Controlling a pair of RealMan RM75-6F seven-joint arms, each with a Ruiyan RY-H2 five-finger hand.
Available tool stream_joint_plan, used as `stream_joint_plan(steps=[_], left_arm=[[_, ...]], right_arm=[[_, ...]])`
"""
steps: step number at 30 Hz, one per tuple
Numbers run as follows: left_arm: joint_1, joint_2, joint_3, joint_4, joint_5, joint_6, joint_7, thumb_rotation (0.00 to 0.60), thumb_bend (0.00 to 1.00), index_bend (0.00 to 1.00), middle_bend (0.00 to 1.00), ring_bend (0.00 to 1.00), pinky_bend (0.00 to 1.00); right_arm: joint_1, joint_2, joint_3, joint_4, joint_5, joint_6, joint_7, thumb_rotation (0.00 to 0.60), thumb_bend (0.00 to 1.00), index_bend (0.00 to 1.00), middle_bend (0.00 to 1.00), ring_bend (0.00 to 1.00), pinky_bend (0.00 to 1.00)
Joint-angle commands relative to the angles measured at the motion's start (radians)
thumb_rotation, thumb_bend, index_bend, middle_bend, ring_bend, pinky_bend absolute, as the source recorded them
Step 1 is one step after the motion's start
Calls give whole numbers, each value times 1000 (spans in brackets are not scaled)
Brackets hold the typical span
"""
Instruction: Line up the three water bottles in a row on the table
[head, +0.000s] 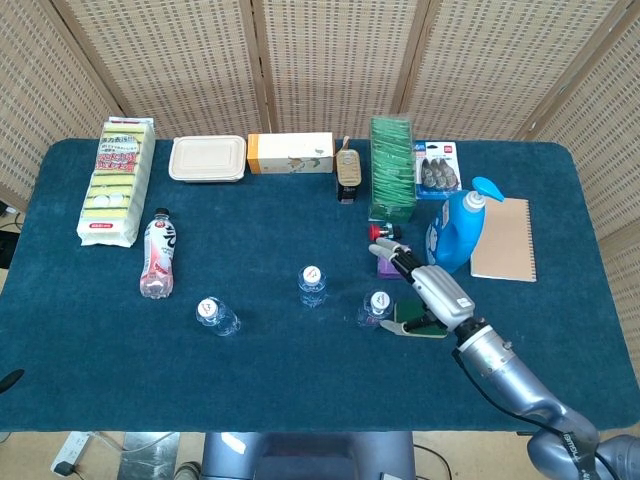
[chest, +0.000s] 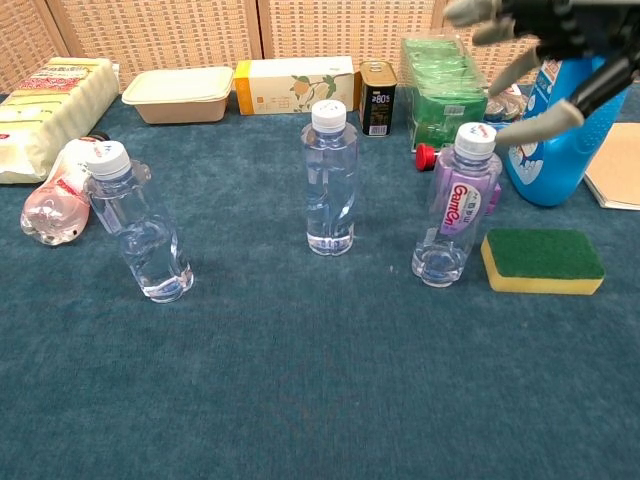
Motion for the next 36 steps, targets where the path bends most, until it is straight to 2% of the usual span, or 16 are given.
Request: stream_joint_plan(steps=[1,8,10,13,20,22,25,29,36], left_arm=[[1,0,1,2,3,2,-1,600,116,0,0,0,43],[-1,0,3,7,7,1,-7,600,116,0,0,0,43],[-2,1,2,8,5,-1,-8,600,116,0,0,0,43],[-7,2,2,10,1,-11,-14,600,116,0,0,0,43],[-19,7,7,17,9,-31,-28,600,116,0,0,0,43],[-20,8,7,20,7,-31,-34,600,116,0,0,0,43],[-20,8,8,25,9,-29,-43,600,116,0,0,0,43],[-22,9,6,31,3,-31,-55,600,117,0,0,0,43],[-26,12,2,31,-10,-39,-69,600,115,0,0,0,43]], right_arm=[[31,82,48,-91,42,-39,-77,600,139,43,14,8,183],[181,125,123,-165,277,-206,-231,600,107,34,0,0,156],[217,122,130,-166,335,-230,-271,600,102,33,0,0,143],[321,109,128,-154,479,-289,-390,600,93,33,0,0,126],[542,87,45,-159,796,-307,-648,600,69,33,0,0,108],[631,55,0,-140,915,-298,-736,600,68,33,0,0,107],[721,3,-37,-119,1057,-258,-803,600,66,33,0,0,107],[792,-53,-65,-70,1169,-241,-845,600,65,33,0,0,107],[845,-105,-71,-9,1236,-247,-856,600,65,33,0,0,113]])
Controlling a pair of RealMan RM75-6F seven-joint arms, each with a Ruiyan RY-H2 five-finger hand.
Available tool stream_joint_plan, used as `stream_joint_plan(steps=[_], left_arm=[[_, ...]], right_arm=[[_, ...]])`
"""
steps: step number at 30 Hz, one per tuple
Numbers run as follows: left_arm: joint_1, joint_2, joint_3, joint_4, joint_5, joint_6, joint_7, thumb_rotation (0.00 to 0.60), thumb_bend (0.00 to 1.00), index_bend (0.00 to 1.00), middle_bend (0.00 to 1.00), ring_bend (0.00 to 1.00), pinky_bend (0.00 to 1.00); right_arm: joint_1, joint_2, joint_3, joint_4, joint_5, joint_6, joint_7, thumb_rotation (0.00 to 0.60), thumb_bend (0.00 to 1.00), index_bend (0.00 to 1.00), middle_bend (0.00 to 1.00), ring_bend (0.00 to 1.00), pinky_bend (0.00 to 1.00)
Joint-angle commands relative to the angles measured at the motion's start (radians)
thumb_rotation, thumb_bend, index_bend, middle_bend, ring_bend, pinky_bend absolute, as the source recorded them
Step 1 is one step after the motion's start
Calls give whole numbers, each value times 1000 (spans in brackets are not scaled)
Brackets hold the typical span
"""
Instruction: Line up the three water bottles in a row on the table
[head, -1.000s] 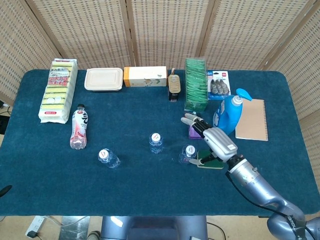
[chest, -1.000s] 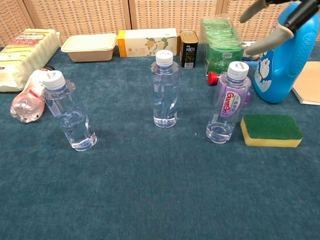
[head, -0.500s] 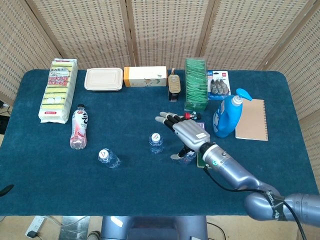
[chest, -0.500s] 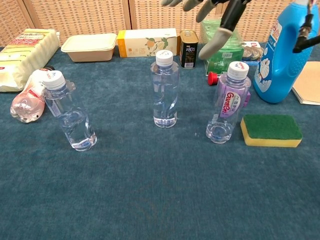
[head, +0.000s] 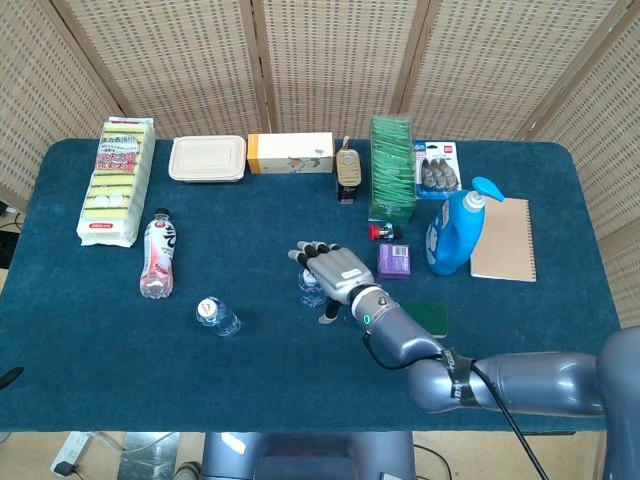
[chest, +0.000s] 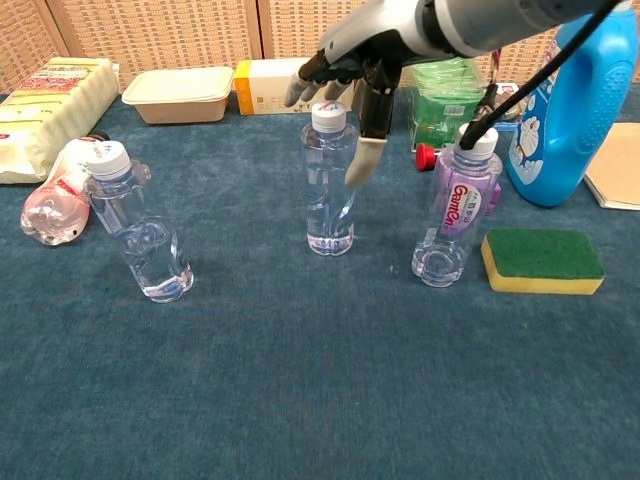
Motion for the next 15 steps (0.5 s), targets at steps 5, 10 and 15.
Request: stream_joint_plan(steps=[5,10,15], left_arm=[[-1,2,-3,4,-10,-5,-14,600,116,0,0,0,43],[-4,3,-5,6,-14,-10,-19,600,115,0,0,0,43],[-6,4,-3,6,-11,-14,-19,600,116,0,0,0,44]], right_arm=[[47,-60,-17,77,54,2,-22,600,66,54,5,0,127],[50,-98,-25,120,63,7,-15,600,65,164,91,34,207],[44,-135,-34,169,37,8,-15,600,101,234,199,150,326]])
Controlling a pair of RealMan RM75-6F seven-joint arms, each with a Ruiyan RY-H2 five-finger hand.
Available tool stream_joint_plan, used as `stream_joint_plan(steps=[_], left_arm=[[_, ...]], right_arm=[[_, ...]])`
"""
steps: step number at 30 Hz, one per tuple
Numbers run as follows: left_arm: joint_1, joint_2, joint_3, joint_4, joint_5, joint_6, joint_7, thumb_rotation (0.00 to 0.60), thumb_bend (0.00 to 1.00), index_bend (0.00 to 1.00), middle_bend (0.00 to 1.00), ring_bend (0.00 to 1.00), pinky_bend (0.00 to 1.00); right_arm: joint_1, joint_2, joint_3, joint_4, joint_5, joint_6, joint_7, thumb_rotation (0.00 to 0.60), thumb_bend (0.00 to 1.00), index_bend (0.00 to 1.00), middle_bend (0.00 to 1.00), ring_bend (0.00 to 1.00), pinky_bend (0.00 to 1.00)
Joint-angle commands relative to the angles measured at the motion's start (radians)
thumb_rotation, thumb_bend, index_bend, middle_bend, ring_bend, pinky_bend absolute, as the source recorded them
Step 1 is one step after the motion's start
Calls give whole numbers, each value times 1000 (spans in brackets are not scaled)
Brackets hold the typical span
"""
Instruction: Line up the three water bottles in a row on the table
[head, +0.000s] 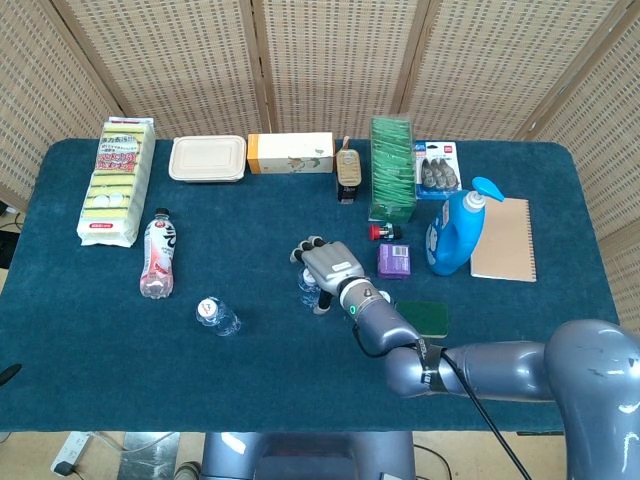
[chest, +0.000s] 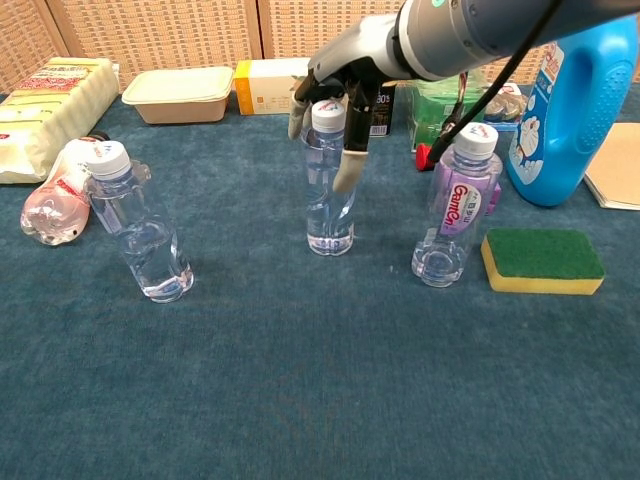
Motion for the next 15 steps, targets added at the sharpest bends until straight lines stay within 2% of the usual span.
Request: stream_joint_plan(steps=[1,5,9,15], left_arm=[[0,0,0,0,-3,-1,0,600,116,0,0,0,43],[0,1,-1,-1,-4,-2,-1,600,116,0,0,0,43],[0,1,1,-1,-3,-3,0,600,115,0,0,0,44],[3,0,3,0,4,3,-1,600,116,0,0,0,43]], right_arm=[[-6,-23,-8,29,-22,3,0,600,131,241,223,178,358],[-11,-43,-19,50,-43,12,-11,600,257,277,290,261,482],[-33,-51,-7,52,-83,20,11,600,374,385,377,359,615],[-75,-26,16,1,-158,46,50,600,450,459,443,426,665]])
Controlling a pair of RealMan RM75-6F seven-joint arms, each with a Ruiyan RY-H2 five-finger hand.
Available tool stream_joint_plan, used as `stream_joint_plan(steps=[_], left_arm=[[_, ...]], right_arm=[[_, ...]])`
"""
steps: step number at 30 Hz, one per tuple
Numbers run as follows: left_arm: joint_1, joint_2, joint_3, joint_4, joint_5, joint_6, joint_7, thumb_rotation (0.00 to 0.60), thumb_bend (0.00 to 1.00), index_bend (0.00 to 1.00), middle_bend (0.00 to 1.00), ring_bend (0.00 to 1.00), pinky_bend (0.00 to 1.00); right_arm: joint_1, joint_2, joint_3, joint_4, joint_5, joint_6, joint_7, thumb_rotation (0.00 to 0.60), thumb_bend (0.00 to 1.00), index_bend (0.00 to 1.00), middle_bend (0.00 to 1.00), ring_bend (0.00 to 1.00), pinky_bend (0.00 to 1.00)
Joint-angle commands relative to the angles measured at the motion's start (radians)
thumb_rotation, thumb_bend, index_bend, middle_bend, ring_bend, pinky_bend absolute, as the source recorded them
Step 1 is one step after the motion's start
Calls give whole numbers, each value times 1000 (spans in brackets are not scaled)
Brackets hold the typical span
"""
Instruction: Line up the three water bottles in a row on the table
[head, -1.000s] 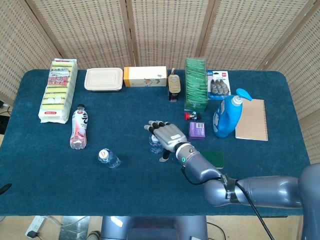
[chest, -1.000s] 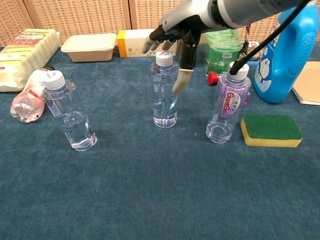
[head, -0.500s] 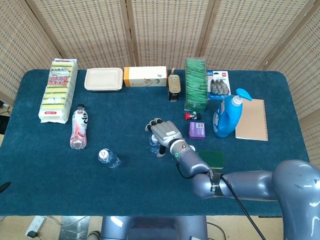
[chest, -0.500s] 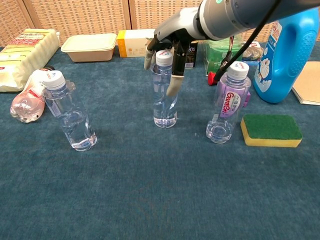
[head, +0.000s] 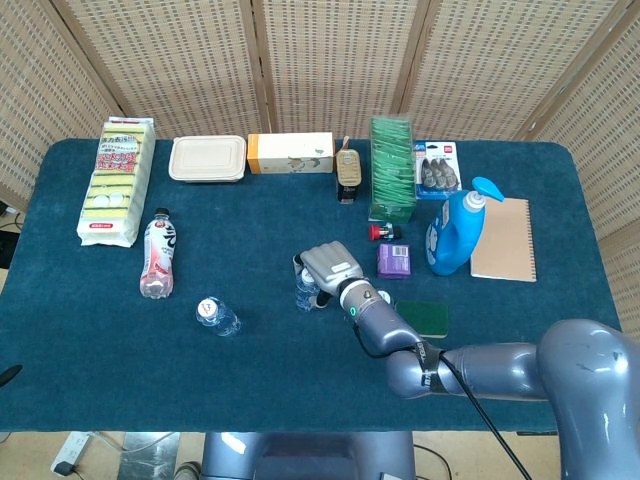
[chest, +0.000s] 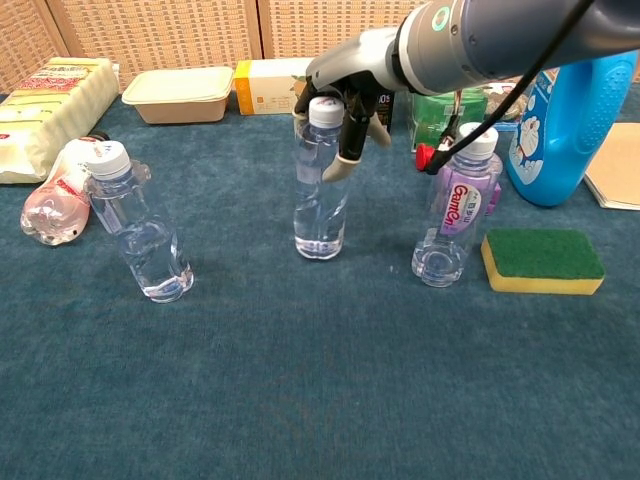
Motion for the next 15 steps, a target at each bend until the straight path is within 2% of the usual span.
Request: stream_joint_plan(steps=[1,7,11,15], left_arm=[[1,0,2,1,4,2,1,600,116,0,0,0,44],[-1,0,5,0,11,2,3,600,116,0,0,0,44],[0,-1,8,-4,19,5,11,600,115,0,0,0,43],[2,-2,11,-8,28,12,22,600,116,0,0,0,43]], right_arm=[[-29,23,18,-39,-45,13,29,600,455,464,447,431,666],[-85,115,34,-165,-167,42,58,600,464,465,448,434,667],[-129,176,16,-256,-264,73,52,600,466,465,448,434,666],[-158,194,4,-294,-316,89,51,600,467,465,448,434,667]])
